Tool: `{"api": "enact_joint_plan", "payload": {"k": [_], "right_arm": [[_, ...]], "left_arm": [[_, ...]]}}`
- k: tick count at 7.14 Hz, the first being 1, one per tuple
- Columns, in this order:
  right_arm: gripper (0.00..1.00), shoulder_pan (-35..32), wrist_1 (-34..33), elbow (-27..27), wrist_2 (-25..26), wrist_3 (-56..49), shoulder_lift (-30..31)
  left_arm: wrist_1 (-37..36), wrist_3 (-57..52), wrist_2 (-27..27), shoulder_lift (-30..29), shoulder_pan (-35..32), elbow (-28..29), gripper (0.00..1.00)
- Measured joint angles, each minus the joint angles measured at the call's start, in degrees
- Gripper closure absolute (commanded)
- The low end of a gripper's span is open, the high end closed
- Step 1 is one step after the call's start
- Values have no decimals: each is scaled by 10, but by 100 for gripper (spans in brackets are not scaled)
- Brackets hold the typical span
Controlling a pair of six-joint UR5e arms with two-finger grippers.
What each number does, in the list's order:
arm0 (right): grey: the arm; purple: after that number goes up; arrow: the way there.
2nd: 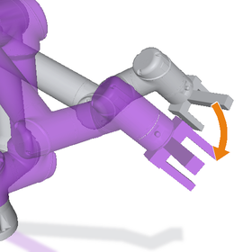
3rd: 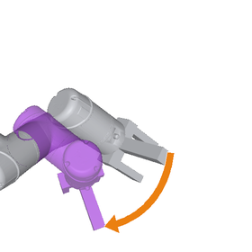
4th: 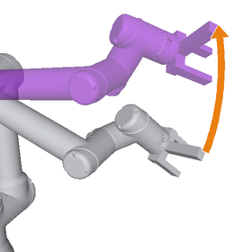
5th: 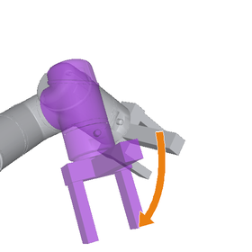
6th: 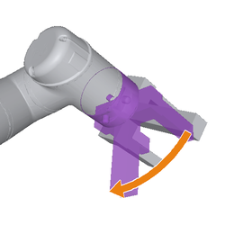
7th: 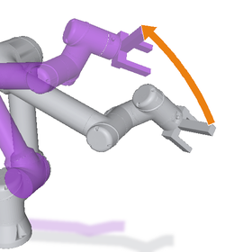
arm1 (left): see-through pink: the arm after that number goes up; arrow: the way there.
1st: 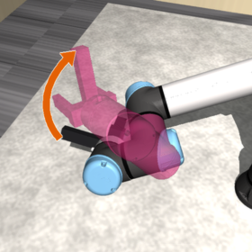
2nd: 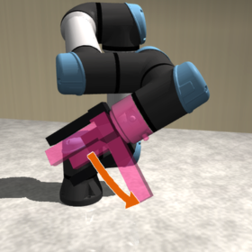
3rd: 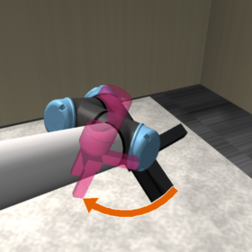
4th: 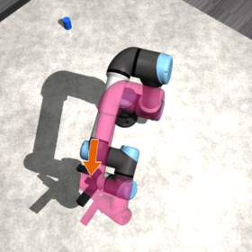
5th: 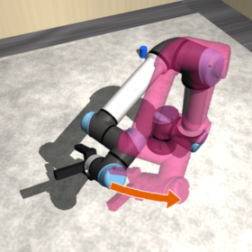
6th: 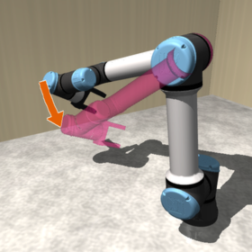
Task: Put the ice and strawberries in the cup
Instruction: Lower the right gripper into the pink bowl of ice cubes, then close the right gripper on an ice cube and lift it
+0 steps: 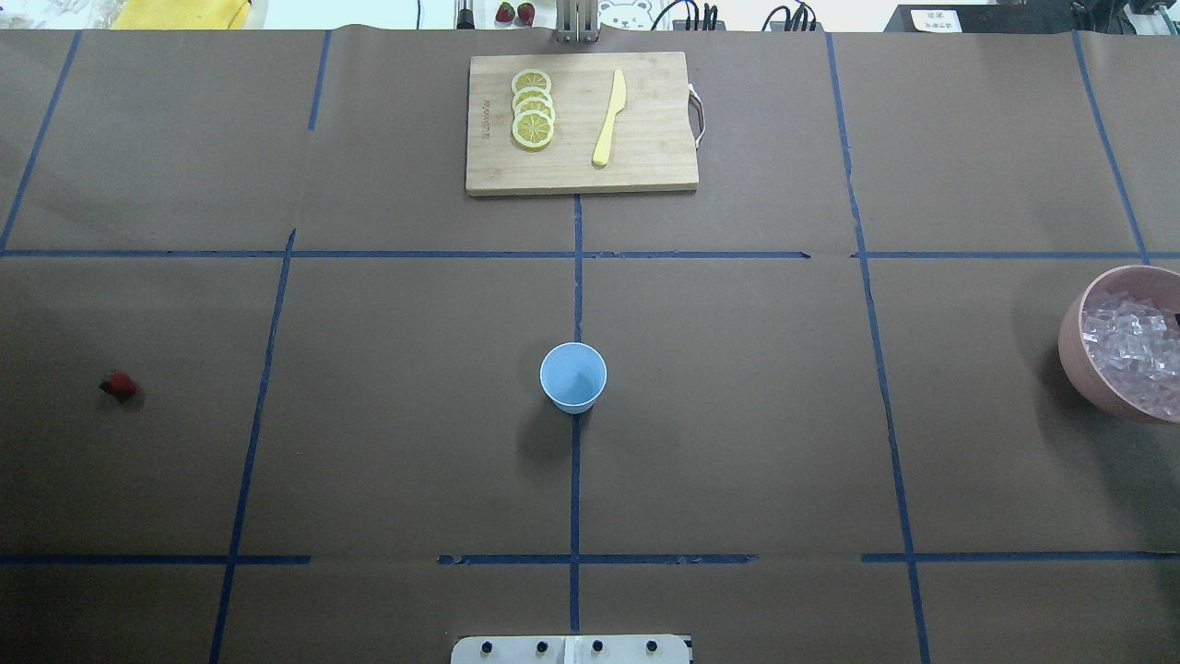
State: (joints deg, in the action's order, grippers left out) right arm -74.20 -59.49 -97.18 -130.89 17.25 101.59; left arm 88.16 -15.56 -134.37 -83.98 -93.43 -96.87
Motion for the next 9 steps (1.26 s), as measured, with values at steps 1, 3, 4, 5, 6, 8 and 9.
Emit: {"api": "enact_joint_plan", "payload": {"k": [1,3,4,5,6,8,9], "right_arm": [[6,9,7,12,4,3,-9],[8,21,11,19,9,13,-23],[8,31,12,19,9,29,-27],[9,37,13,20,10,38,-30],[10,40,13,20,12,41,-31],[13,49,12,23,21,43,-31],[14,52,12,25,23,43,-31]], "left_arm": [[0,0,0,1,0,0,0],[-1,0,0,1,0,-1,0],[-1,0,0,2,0,-1,0],[-1,0,0,2,0,-1,0],[-1,0,0,2,0,-1,0],[-1,0,0,2,0,-1,0],[-1,0,0,2,0,-1,0]]}}
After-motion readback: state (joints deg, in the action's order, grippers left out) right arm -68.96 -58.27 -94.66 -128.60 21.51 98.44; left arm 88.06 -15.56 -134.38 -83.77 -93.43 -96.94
